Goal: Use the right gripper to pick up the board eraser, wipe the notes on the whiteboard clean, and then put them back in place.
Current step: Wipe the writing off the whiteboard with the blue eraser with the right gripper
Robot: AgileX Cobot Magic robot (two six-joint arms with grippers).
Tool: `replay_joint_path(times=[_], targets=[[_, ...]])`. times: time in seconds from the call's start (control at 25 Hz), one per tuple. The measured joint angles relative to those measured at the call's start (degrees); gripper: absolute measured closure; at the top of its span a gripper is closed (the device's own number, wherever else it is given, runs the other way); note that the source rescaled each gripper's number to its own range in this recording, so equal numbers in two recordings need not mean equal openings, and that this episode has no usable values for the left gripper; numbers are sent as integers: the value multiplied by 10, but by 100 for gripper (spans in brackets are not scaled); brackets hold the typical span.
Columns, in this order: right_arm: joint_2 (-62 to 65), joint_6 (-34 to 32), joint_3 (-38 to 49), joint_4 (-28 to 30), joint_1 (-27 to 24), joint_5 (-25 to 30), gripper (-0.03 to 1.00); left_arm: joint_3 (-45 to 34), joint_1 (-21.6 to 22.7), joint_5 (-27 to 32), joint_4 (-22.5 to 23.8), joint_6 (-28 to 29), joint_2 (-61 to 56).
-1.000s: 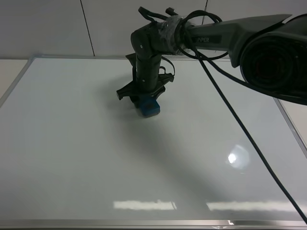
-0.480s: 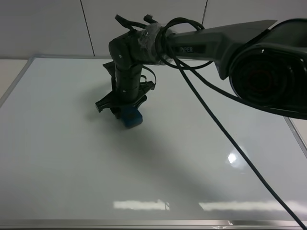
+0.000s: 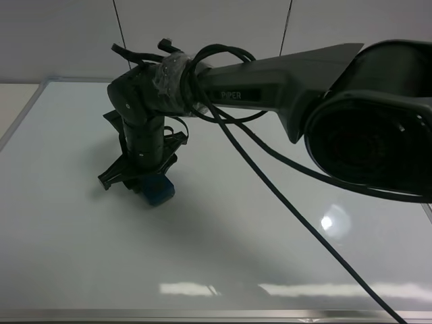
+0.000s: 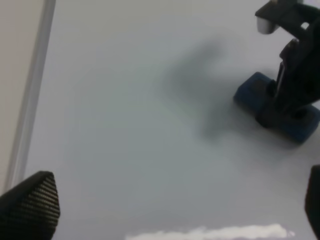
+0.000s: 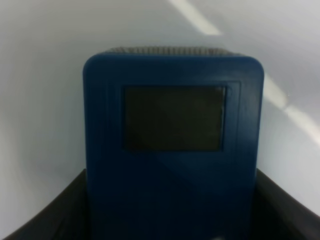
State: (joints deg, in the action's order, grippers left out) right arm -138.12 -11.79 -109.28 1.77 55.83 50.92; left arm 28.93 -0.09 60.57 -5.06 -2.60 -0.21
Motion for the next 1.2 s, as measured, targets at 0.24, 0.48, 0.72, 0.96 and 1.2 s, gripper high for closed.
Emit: replay_joint_path(times=[0.24,0.48,0.72,0.96,1.2], targets=[[0,-2,0,-1,1,0,93,0,0,0,0,0,0],[0,-33,0,14,1,0,93,0,0,0,0,0,0],[0,-65,0,32,-31,1,93,0,0,0,0,0,0],[0,-92,0,41,-76,-5,93,0,0,0,0,0,0],[0,-105,0,46,-109,-9,93,0,0,0,0,0,0]])
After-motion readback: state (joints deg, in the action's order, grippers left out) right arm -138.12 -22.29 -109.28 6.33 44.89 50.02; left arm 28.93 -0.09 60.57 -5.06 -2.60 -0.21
